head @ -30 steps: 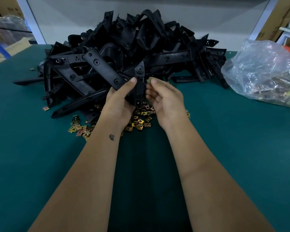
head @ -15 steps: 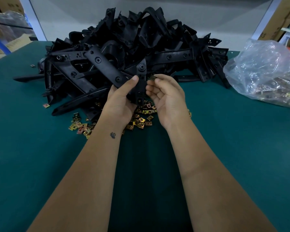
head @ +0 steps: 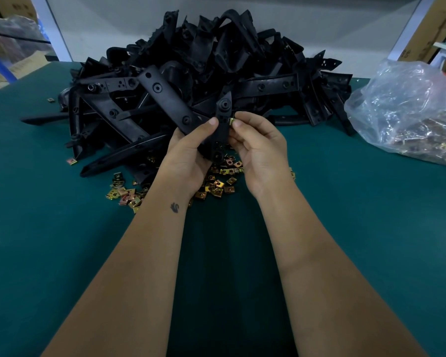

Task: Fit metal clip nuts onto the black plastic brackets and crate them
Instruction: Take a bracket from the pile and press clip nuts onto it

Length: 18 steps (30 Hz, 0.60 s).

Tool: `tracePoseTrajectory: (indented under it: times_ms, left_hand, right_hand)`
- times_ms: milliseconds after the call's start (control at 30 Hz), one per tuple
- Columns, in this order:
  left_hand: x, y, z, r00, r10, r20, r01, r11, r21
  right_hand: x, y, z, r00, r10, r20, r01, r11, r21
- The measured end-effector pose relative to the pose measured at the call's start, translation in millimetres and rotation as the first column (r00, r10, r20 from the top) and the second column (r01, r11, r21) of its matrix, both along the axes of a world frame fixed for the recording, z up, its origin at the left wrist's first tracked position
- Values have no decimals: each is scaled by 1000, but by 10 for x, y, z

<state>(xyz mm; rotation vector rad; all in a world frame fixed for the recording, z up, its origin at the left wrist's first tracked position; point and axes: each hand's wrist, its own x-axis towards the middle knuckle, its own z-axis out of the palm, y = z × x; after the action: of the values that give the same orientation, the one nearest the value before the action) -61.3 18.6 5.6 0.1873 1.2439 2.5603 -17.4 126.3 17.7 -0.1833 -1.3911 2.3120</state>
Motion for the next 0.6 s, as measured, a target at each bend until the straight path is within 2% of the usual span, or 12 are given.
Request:
tracePoseTrajectory:
  times_ms: [333, 600]
  left_hand:
    - [1, 6, -3, 1000, -2, -1, 2, 1000, -11]
    - [34, 23, -2, 997, -25, -80, 18, 996, -84]
  right_hand:
    - [-2, -17, -1, 999, 25, 21, -26, 1000, 15]
    - [-6, -61, 3, 1000, -17, -5, 17, 999, -41]
